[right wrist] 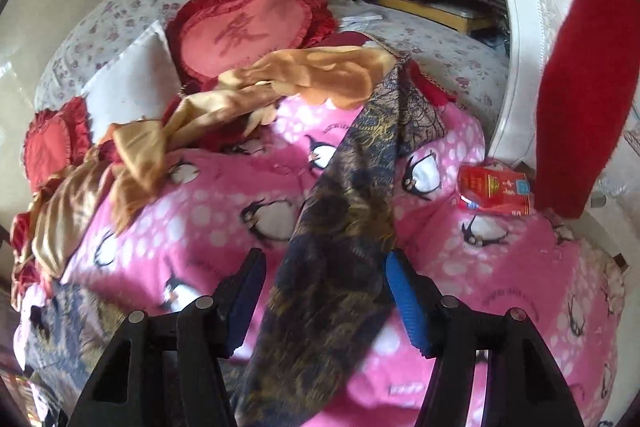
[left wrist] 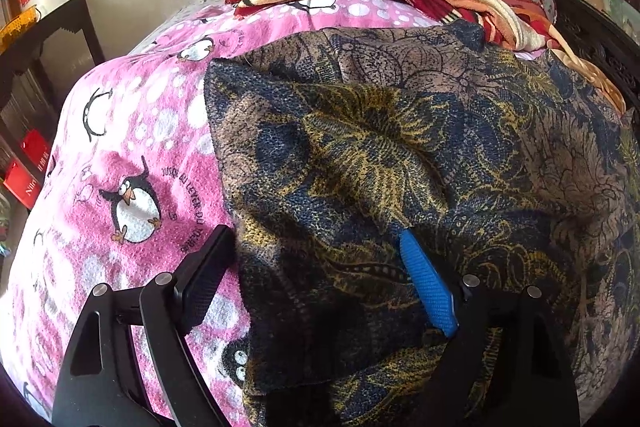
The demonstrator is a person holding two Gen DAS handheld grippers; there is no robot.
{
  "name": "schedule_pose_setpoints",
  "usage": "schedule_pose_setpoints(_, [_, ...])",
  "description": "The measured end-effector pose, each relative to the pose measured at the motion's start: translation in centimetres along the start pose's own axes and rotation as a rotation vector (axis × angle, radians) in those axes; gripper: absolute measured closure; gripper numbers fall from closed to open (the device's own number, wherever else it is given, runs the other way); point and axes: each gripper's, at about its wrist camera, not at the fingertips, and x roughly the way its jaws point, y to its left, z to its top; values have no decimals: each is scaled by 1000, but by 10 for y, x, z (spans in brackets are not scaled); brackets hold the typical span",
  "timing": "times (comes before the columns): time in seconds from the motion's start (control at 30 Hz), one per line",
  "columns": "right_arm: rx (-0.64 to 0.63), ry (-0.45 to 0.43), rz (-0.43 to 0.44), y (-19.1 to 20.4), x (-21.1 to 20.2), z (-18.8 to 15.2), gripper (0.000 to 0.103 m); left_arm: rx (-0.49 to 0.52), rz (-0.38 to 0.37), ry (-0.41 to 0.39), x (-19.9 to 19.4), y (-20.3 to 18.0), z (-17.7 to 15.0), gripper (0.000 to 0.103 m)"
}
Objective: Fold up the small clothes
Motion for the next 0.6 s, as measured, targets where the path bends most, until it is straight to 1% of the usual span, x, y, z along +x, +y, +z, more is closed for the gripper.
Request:
schedule_pose_setpoints(0.07, [-28, 10, -24, 3, 18, 13, 42, -1, 0, -1, 1, -1, 0, 15])
schedule_pose_setpoints(0.1, [-40, 19, -31, 3, 27, 18, 38, -1, -1, -1, 1, -1, 0, 15])
schedule_pose_setpoints(0.17, [-54, 49, -47, 6, 50, 30, 33, -2, -3, 0, 2, -1, 1, 13])
schedule_pose_setpoints(0.33, [-1, 108, -122, -3, 100, 46, 34, -4, -8, -3, 3, 1, 0, 10])
schedule_pose_setpoints(0.4, [8, 134, -127, -9, 110, 47, 63, -3, -10, -4, 4, 1, 0, 9])
schedule_pose_setpoints(0.43, [3, 139, -118, -11, 110, 47, 84, -3, -9, -4, 4, 1, 0, 8])
schedule_pose_setpoints(0.47, [-4, 125, -124, -13, 105, 47, 91, -4, -9, -5, 4, 1, 0, 8])
schedule_pose_setpoints(0.5, [-8, 95, -107, -14, 96, 47, 96, -4, -9, -5, 4, 2, 0, 8])
schedule_pose_setpoints(0.57, [-4, 40, -42, -18, 70, 48, 96, -4, -10, -5, 4, 2, -1, 8])
schedule_pose_setpoints(0.6, [5, 15, 14, -19, 56, 48, 96, -4, -10, -5, 3, 2, -1, 8])
